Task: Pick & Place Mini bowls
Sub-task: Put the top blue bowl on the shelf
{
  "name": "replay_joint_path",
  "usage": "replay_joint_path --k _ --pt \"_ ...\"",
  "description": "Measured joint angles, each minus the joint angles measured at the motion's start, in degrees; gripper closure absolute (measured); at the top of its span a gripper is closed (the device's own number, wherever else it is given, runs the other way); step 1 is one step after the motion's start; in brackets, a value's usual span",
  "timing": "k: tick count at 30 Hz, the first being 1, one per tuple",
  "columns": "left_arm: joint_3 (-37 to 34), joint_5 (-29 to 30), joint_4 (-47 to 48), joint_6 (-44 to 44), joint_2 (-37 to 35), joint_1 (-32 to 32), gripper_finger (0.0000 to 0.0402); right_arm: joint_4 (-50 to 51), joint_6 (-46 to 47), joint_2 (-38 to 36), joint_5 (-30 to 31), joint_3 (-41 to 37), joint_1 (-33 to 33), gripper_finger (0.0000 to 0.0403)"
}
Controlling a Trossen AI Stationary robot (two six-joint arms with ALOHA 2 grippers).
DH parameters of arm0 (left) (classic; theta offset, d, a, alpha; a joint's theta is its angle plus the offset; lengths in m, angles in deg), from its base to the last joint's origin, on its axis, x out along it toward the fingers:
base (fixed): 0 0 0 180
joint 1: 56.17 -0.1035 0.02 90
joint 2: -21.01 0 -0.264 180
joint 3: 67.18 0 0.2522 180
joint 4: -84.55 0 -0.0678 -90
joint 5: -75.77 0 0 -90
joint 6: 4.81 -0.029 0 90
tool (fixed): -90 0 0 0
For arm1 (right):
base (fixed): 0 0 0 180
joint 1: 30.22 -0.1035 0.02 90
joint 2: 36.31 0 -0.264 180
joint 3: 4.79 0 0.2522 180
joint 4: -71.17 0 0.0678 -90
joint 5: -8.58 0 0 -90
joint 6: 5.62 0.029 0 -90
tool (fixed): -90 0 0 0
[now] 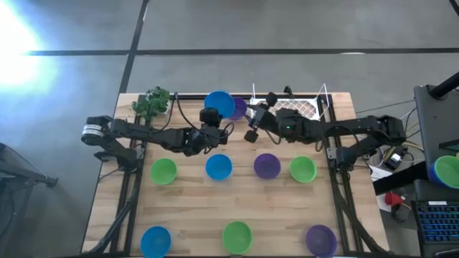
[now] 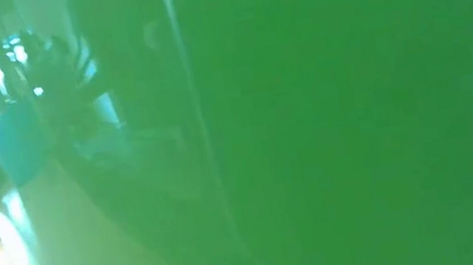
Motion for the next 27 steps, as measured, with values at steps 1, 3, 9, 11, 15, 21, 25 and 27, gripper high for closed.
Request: replay_joint_path --k 1,3,9,11,15,21,25,27 --pt "0.0 0.0 0.0 -0.16 0.0 0.04 0.0402 0.32 -0.12 1.03 0.03 0.99 0.09 0.0278" --pt "0.0 0.17 0.0 -0.29 0.0 0.16 0.0402 0.45 0.17 2.85 0.15 2.73 0.41 0.0275" --pt "-0.02 1.44 0.63 -1.39 -0.02 0.97 0.0402 0.87 0.73 6.17 0.36 6.08 0.79 0.0273" --pt "-0.02 1.42 0.66 -1.43 -0.02 1.41 0.0402 0.96 1.19 6.89 0.36 6.78 0.92 0.0273" --pt "-0.02 1.53 0.68 -1.47 -0.04 2.43 0.0402 2.77 2.92 7.69 0.54 8.25 1.85 0.0275" --pt "-0.02 3.85 0.92 -1.93 -0.04 4.09 0.0401 7.06 7.48 7.9 0.29 9.5 3.49 0.0281" --pt "-0.02 3.93 0.92 -1.89 -0.02 4.52 0.0401 7.53 8.11 7.9 -0.14 9.29 3.88 0.029" --pt "-0.02 3.91 0.92 -1.85 -0.02 4.56 0.0401 7.8 8.17 7.9 -0.17 9.26 3.88 0.0298"
